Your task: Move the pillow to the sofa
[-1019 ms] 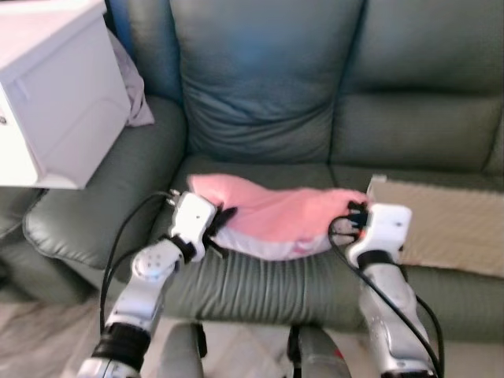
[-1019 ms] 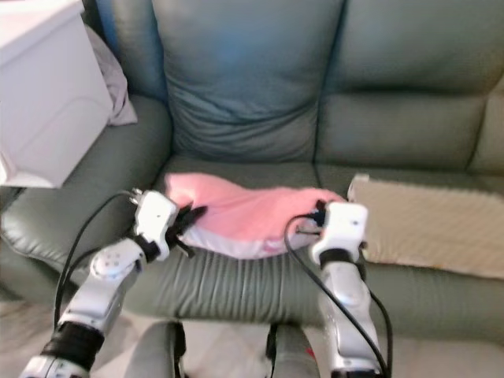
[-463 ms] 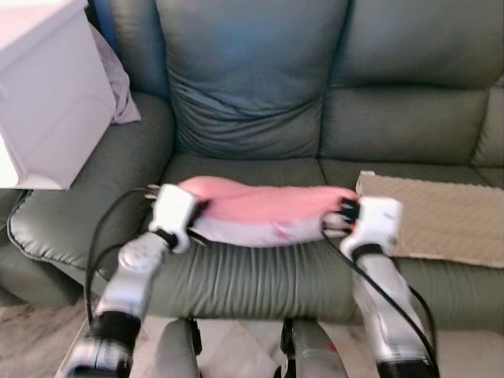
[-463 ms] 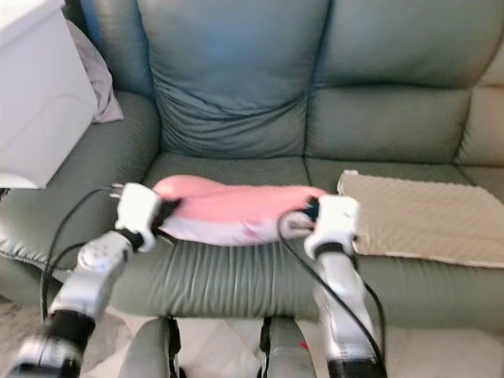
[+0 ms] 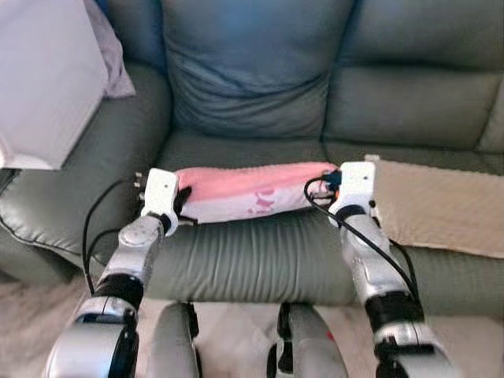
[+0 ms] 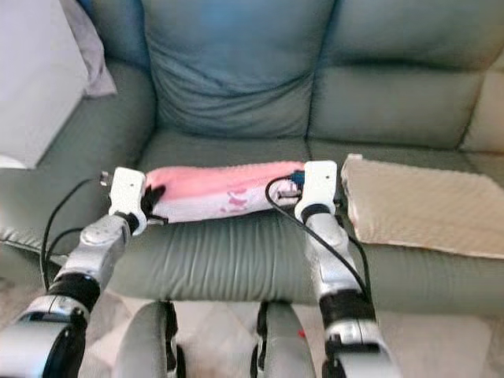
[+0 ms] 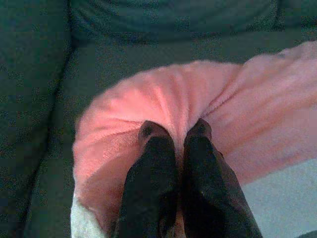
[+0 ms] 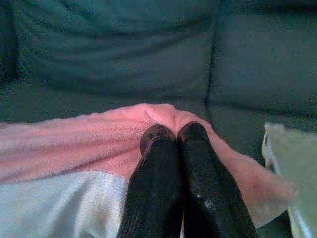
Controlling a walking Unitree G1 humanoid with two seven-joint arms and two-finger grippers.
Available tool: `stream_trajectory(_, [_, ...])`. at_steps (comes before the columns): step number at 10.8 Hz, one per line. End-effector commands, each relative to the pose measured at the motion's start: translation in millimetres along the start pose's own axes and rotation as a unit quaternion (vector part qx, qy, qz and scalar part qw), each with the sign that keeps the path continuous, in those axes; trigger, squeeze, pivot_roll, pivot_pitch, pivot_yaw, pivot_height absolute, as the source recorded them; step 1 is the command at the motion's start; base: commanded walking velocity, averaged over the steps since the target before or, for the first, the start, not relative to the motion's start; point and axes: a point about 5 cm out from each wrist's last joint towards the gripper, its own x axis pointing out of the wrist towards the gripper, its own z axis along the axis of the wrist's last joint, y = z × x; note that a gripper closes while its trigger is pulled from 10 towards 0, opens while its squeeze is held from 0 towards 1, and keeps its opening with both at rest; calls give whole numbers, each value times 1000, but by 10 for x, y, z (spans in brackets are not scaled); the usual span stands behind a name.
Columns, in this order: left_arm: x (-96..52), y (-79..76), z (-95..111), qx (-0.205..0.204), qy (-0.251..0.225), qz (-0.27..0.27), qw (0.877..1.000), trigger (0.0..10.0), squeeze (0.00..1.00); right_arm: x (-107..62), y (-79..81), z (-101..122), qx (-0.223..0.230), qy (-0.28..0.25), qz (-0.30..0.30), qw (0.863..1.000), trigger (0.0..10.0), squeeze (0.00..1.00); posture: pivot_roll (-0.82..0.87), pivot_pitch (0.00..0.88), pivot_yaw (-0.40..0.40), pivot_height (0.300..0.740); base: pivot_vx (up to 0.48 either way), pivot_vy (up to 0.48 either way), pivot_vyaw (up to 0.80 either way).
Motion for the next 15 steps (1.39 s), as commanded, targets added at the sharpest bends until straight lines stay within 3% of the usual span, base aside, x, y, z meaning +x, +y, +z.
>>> stream_trajectory(1, [-60,156,-152,-6,30,41,999,10000,0,53,-156,43,-3,-12,-32,999,10000,0,-29,207,-47,638,0,0,0])
stream_trajectory(4, [-112,166,-378,5,86,52,995,10000,0,76,104,-179,3,22,-3,1000,10000,0,-25,240,-57,638,0,0,0])
stream_trajectory(7, [-59,249,-237,27,76,66,995,10000,0,-8,420,-366,23,43,59,997,10000,0,-31,240,-64,638,0,0,0])
stream_trajectory(11, [-35,374,-76,44,48,105,992,10000,0,-75,467,-525,6,79,83,993,10000,0,-37,226,-73,638,0,0,0])
stream_trajectory(12, [-53,371,-125,34,53,102,993,10000,294,-91,463,-580,-1,96,89,991,10000,0,-36,224,-75,638,0,0,0])
stream_trajectory(13, [-56,366,-136,33,54,102,993,10000,776,-92,443,-594,3,100,85,991,10000,925,-34,223,-76,638,0,0,0])
stream_trajectory(14, [-63,363,-152,24,54,98,993,10000,1000,-88,425,-600,3,103,80,991,10000,1000,-32,221,-78,638,0,0,0])
stream_trajectory(15, [-69,365,-165,27,55,99,993,10000,1000,-83,420,-598,0,104,77,992,10000,1000,-32,218,-78,638,0,0,0])
